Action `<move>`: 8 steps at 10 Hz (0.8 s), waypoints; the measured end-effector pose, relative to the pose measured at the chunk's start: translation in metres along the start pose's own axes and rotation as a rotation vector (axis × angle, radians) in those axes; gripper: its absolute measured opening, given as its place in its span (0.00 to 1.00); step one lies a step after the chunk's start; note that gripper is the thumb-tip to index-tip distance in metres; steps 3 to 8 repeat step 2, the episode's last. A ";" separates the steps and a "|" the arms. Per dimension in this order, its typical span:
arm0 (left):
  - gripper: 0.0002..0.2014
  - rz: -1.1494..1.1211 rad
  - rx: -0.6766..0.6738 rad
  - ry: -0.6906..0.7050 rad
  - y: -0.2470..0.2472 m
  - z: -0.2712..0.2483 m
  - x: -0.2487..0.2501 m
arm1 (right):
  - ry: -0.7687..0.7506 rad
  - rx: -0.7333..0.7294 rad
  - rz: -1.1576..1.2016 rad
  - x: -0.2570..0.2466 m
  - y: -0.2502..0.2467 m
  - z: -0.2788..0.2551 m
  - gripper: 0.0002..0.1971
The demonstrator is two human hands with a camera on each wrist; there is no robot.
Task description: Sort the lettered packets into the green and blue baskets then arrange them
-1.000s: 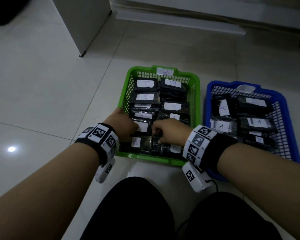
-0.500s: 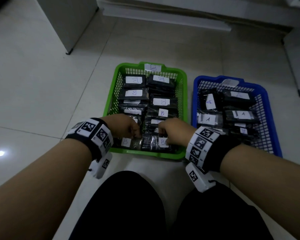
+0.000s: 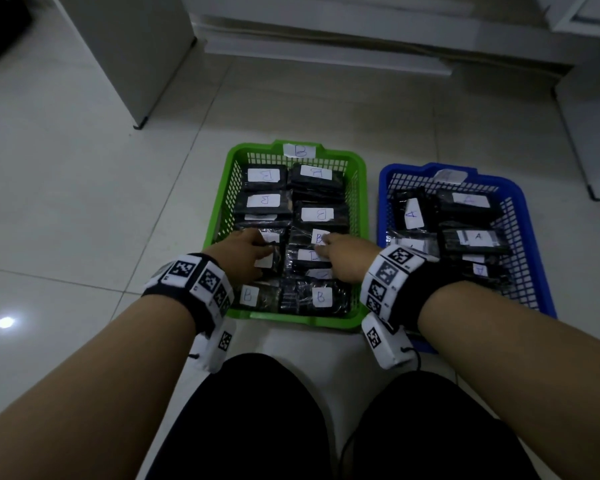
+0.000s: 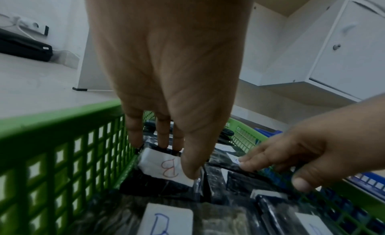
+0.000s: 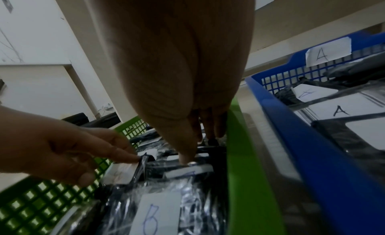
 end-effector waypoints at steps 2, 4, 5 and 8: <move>0.23 -0.171 0.048 -0.067 -0.020 -0.016 -0.006 | 0.022 0.166 0.341 0.013 -0.021 -0.033 0.23; 0.23 -0.171 0.048 -0.067 -0.020 -0.016 -0.006 | 0.022 0.166 0.341 0.013 -0.021 -0.033 0.23; 0.23 -0.171 0.048 -0.067 -0.020 -0.016 -0.006 | 0.022 0.166 0.341 0.013 -0.021 -0.033 0.23; 0.23 -0.171 0.048 -0.067 -0.020 -0.016 -0.006 | 0.022 0.166 0.341 0.013 -0.021 -0.033 0.23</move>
Point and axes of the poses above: each hand's wrist, its own z-axis towards the middle knuckle, its own y-axis out of the palm, x = y × z, the point moved 6 cm from there along z, towards the middle knuckle, and after that the axes turned 2 degrees about x, right-handed, at the moved point
